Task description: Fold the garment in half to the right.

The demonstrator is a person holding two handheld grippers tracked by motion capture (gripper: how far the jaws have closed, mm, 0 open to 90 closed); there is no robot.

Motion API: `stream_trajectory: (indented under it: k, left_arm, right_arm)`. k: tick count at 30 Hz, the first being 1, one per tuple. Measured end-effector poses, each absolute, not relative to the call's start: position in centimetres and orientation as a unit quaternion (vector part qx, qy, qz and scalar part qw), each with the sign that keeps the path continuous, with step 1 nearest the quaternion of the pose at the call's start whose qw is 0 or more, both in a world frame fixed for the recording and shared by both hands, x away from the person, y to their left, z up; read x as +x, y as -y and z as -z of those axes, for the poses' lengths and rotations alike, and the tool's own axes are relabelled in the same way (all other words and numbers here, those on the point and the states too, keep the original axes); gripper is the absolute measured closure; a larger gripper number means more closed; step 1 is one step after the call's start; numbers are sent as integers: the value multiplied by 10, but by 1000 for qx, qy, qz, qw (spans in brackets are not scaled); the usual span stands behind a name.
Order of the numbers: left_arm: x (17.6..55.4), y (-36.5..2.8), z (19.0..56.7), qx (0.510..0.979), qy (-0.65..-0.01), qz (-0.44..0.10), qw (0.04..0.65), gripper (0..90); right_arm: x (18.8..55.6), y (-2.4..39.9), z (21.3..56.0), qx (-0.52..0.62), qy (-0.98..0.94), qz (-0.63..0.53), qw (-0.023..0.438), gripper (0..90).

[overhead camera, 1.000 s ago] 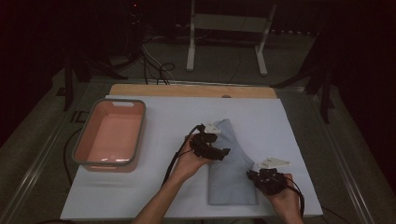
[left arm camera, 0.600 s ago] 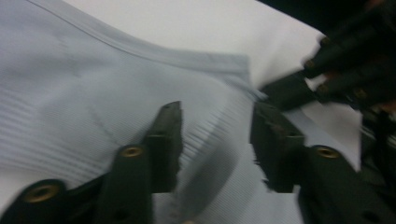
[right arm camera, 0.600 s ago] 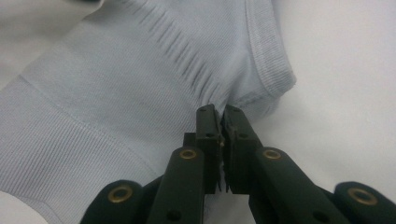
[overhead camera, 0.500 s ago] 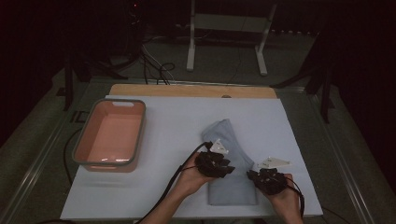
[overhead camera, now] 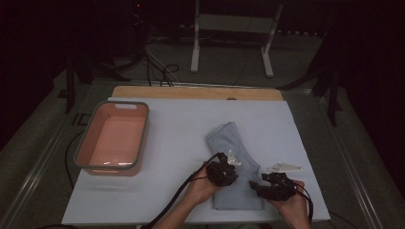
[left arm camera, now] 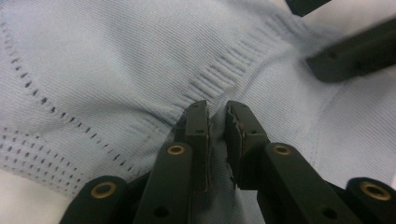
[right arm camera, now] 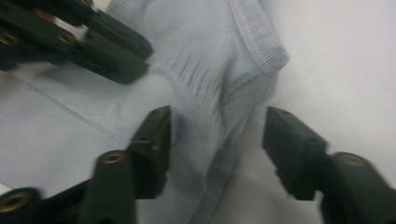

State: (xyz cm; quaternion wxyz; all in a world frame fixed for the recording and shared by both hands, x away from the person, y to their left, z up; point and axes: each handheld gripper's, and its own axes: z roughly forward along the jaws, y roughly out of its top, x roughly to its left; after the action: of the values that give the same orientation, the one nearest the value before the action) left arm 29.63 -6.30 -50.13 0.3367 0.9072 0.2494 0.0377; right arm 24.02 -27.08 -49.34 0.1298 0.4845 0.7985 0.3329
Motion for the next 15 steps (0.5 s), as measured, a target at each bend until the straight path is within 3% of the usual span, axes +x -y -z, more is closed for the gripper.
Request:
stream_trajectory:
  k: [4,8,15]
  left_arm:
    - [298,65,503,904,-257,-35,339,823]
    - [298,65,503,903,-261,-36,339,827]
    - [298,64,504,901,-265,-30,342,828]
  right_arm:
    - [239,266,499,489,-803,-321,113,261]
    - [238,263,504,496,-806,-308,101,243]
    - [240,266,508,508,-800,-313,62,386]
